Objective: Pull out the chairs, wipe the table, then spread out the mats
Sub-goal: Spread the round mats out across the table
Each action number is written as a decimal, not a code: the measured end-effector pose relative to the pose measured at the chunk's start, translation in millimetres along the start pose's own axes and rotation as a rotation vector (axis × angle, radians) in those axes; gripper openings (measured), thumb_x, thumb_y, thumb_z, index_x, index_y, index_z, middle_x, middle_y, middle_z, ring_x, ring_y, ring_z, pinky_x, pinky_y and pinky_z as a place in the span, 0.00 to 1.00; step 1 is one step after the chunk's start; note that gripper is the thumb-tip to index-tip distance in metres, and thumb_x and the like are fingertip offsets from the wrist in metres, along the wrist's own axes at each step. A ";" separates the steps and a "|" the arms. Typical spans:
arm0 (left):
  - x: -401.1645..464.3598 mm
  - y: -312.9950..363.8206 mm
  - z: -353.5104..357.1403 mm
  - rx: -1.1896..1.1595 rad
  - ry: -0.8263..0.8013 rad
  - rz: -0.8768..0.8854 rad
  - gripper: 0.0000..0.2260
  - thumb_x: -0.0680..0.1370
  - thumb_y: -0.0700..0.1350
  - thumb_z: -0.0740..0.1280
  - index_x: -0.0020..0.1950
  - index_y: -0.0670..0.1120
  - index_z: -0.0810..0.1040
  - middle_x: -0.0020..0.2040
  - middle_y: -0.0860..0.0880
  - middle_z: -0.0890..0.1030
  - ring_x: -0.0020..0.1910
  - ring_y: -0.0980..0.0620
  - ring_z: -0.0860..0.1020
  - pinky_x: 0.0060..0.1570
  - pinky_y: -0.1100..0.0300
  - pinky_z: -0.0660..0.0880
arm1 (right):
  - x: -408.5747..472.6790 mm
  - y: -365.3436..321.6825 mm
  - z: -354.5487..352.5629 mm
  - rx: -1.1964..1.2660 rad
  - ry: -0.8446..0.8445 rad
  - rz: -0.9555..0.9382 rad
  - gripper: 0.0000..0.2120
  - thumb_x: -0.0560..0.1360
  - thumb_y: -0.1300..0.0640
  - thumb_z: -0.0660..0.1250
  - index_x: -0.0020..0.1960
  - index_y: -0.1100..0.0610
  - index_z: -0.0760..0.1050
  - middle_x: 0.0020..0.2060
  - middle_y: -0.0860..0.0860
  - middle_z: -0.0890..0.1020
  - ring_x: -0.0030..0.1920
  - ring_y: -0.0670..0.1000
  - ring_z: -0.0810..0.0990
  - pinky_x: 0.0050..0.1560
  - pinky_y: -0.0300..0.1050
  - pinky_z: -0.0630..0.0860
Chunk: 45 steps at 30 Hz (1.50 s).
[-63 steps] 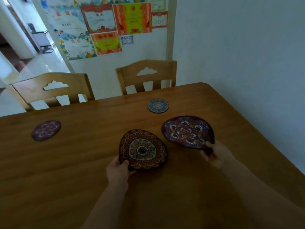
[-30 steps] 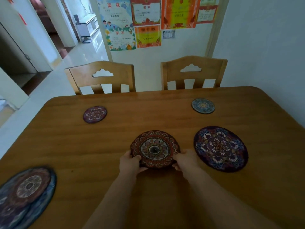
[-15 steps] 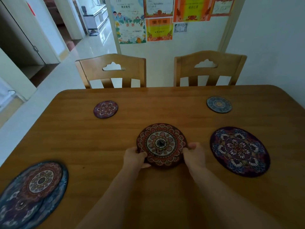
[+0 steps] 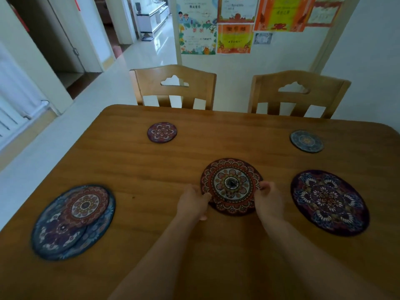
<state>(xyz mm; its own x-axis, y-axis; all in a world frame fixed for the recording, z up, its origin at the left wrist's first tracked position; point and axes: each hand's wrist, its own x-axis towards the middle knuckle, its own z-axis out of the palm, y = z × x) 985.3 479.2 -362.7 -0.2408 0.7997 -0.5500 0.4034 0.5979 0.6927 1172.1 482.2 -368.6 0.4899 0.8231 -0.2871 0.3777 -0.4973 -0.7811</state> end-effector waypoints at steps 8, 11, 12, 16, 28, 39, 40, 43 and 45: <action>-28.8 -67.0 -100.0 -0.144 0.145 0.092 0.12 0.79 0.49 0.67 0.61 0.47 0.73 0.53 0.48 0.79 0.46 0.51 0.79 0.48 0.51 0.81 | -80.1 -49.7 72.8 0.084 -0.413 -0.077 0.07 0.78 0.65 0.63 0.53 0.56 0.75 0.47 0.54 0.81 0.36 0.51 0.79 0.30 0.41 0.74; -28.5 -100.3 -154.1 -0.020 0.312 0.114 0.13 0.79 0.45 0.67 0.63 0.44 0.75 0.54 0.47 0.80 0.50 0.49 0.79 0.53 0.53 0.77 | -116.8 -66.2 103.2 0.098 -0.603 -0.006 0.05 0.78 0.64 0.64 0.51 0.55 0.76 0.42 0.55 0.82 0.34 0.51 0.80 0.32 0.43 0.77; -27.4 -110.8 -170.9 0.026 0.364 0.102 0.14 0.78 0.44 0.67 0.63 0.44 0.76 0.56 0.47 0.80 0.52 0.49 0.78 0.54 0.54 0.76 | -127.1 -71.5 113.9 0.104 -0.643 0.010 0.05 0.79 0.64 0.65 0.51 0.55 0.76 0.42 0.56 0.82 0.34 0.51 0.80 0.33 0.43 0.78; -15.8 -157.5 -226.9 0.123 0.499 0.007 0.18 0.75 0.48 0.68 0.65 0.48 0.74 0.63 0.45 0.76 0.62 0.44 0.73 0.64 0.47 0.70 | -168.9 -91.6 171.4 0.104 -0.694 0.024 0.05 0.79 0.63 0.63 0.53 0.56 0.75 0.41 0.56 0.82 0.33 0.50 0.79 0.33 0.43 0.78; 15.6 -208.7 -285.9 0.412 0.432 0.001 0.38 0.70 0.51 0.76 0.75 0.47 0.61 0.68 0.43 0.67 0.68 0.41 0.63 0.66 0.50 0.64 | -235.1 -140.2 303.0 -0.581 -0.464 -0.238 0.36 0.74 0.45 0.71 0.73 0.60 0.60 0.70 0.59 0.63 0.64 0.59 0.73 0.53 0.49 0.75; 18.6 -217.5 -294.0 0.253 0.462 0.199 0.12 0.78 0.43 0.65 0.60 0.46 0.78 0.52 0.47 0.83 0.50 0.45 0.80 0.48 0.51 0.78 | -224.5 -134.2 306.1 -0.487 -0.367 -0.341 0.13 0.78 0.53 0.67 0.59 0.54 0.68 0.55 0.53 0.74 0.49 0.55 0.77 0.39 0.46 0.70; 16.1 -217.0 -293.6 0.231 0.451 0.204 0.11 0.78 0.43 0.65 0.60 0.46 0.78 0.51 0.47 0.83 0.50 0.45 0.81 0.48 0.50 0.79 | -220.7 -132.4 300.6 -0.451 -0.379 -0.356 0.08 0.79 0.54 0.65 0.55 0.54 0.68 0.49 0.52 0.77 0.44 0.53 0.77 0.37 0.46 0.70; 7.8 -216.2 -287.4 0.075 0.346 0.184 0.06 0.78 0.42 0.67 0.54 0.46 0.79 0.46 0.47 0.82 0.45 0.47 0.81 0.47 0.49 0.80 | -203.7 -125.3 276.3 -0.330 -0.415 -0.343 0.05 0.79 0.55 0.65 0.51 0.53 0.68 0.42 0.49 0.75 0.39 0.49 0.75 0.35 0.43 0.71; -2.8 -209.9 -275.1 -0.033 0.209 0.147 0.05 0.77 0.41 0.68 0.53 0.45 0.78 0.46 0.46 0.83 0.44 0.49 0.82 0.47 0.51 0.80 | -191.5 -116.2 254.1 -0.264 -0.392 -0.293 0.03 0.80 0.58 0.63 0.52 0.53 0.70 0.45 0.49 0.75 0.38 0.45 0.73 0.34 0.40 0.69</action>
<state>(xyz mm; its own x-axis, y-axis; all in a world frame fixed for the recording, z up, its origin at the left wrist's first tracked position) 658.5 366.6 -378.2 -0.3601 0.8703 -0.3361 0.4197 0.4729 0.7748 834.7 452.1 -363.8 0.0251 0.9527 -0.3029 0.6633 -0.2426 -0.7080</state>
